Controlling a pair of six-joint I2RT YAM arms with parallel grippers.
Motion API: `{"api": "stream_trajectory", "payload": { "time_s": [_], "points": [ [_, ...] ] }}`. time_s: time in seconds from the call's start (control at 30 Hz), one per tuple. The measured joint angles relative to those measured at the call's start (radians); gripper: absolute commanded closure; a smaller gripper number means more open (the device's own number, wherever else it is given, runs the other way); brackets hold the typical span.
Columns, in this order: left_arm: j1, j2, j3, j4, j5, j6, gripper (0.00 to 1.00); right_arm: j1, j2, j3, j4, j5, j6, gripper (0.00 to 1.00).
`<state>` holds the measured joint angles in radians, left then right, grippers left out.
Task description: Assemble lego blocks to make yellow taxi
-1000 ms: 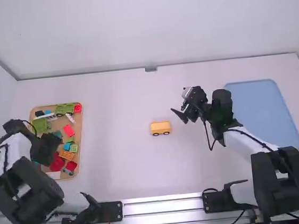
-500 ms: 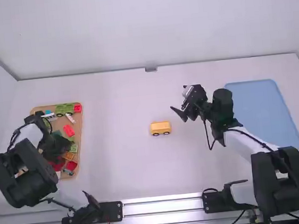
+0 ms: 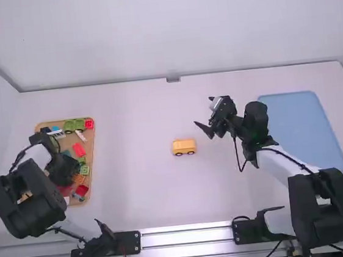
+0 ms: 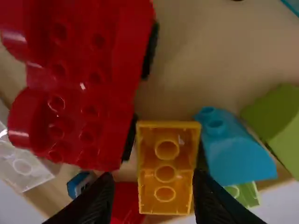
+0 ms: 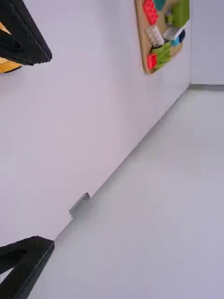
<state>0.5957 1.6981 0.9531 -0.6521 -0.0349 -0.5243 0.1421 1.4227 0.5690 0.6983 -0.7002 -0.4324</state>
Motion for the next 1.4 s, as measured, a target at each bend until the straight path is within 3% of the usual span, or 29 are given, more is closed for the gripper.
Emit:
{"api": "stream_trajectory", "payload": {
  "time_s": [0.27, 1.2, 1.4],
  "points": [
    [-0.006, 0.0, -0.01, 0.026, 0.0, 0.0, 0.46, 0.0, 0.0, 0.0, -0.002, -0.001, 0.0, 0.02],
    [-0.059, 0.0, -0.109, 0.063, -0.018, -0.007, 0.47, 0.0, 0.0, 0.0, -0.002, -0.003, 0.003, 0.02],
    [-0.059, 0.0, -0.11, 0.075, -0.014, -0.006, 0.53, 0.0, 0.0, 0.0, -0.002, -0.004, 0.004, 0.02]
  ]
}}
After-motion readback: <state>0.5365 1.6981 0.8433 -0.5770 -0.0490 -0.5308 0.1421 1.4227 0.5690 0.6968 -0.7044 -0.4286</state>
